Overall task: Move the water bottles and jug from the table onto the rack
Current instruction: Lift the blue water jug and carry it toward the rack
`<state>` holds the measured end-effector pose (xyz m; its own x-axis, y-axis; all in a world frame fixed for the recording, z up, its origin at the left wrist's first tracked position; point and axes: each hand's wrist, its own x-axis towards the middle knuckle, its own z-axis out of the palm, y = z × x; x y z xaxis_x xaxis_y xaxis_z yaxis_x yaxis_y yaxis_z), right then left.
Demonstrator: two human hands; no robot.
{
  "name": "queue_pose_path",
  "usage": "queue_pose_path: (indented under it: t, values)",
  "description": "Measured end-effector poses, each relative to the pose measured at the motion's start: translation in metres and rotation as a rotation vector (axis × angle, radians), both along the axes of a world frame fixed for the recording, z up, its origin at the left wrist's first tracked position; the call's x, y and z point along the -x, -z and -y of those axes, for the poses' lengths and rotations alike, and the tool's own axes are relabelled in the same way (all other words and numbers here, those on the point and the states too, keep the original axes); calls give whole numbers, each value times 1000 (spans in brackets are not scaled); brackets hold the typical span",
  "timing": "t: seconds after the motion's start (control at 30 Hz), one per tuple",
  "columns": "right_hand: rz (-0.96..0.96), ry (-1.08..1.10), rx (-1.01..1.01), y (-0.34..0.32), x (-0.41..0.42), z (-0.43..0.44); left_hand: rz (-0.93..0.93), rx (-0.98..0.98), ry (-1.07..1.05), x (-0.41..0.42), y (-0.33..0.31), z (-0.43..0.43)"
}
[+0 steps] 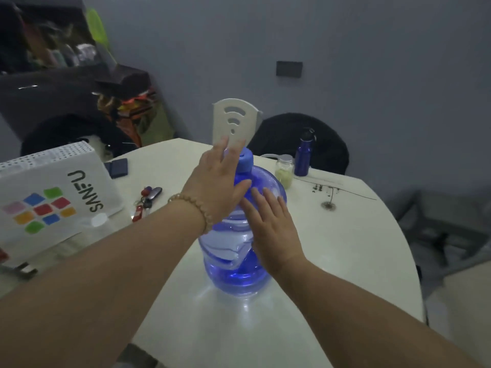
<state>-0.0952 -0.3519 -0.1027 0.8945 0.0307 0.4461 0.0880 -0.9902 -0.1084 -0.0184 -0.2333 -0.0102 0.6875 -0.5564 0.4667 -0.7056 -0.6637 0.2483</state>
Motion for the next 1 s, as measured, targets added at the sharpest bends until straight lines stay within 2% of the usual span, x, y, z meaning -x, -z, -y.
queue_pose_path:
  t: [0.1, 0.3, 0.47, 0.67, 1.0]
  values:
    - [70, 9, -7, 2, 1, -1, -74, 3, 51, -12, 0, 17]
    - [118, 43, 28, 0, 6, -2, -28, 94, 13, -12, 9, 25]
    - [104, 69, 59, 0, 19, -4, -38, 43, 35, -3, 3, 27]
    - [172, 17, 67, 3, 51, 5, -24, 58, 15, 30, 5, 26]
    - [239, -104, 52, 8, 147, 33, -3, 89, -3, 130, 12, 36]
